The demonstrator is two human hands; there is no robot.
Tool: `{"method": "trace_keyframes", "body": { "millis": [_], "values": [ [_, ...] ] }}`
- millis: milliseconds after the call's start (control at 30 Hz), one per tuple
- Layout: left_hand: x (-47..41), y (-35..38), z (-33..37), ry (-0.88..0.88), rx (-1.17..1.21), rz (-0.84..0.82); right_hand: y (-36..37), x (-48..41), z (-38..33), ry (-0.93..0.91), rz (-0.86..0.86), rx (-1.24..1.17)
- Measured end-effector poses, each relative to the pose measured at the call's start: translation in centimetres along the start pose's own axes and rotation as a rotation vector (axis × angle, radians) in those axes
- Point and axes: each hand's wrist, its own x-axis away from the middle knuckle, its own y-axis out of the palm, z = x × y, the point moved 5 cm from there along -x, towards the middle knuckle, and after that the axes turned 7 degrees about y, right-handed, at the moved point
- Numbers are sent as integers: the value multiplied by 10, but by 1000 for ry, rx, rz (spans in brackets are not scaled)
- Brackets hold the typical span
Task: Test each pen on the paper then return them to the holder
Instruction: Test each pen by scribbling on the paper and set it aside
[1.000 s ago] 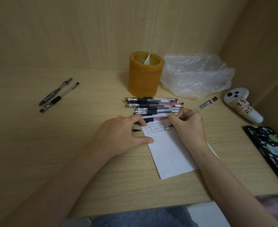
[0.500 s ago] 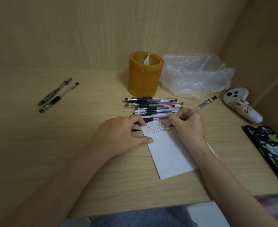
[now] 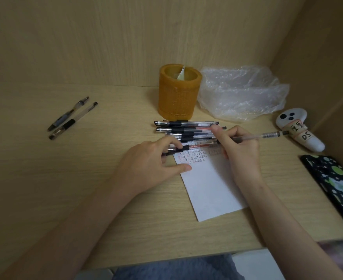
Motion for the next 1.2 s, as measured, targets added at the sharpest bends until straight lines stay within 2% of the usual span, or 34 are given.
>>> {"method": "trace_keyframes", "body": {
  "millis": [133, 233, 400, 733, 967, 1200],
  "values": [
    [-1, -4, 4, 82, 287, 93, 12, 3, -2, 80, -221, -186],
    [-2, 0, 7, 113, 349, 63, 18, 4, 0, 143, -348, -306],
    [-3, 7, 6, 155, 384, 29, 25, 9, -4, 138, -423, -316],
    [-3, 7, 13, 226, 337, 33, 35, 16, -2, 98, -527, -172],
    [-2, -10, 2, 127, 353, 301, 28, 15, -8, 98, -434, -208],
    [0, -13, 7, 284, 248, 340, 30, 16, -5, 130, -449, -223]
  ]
}}
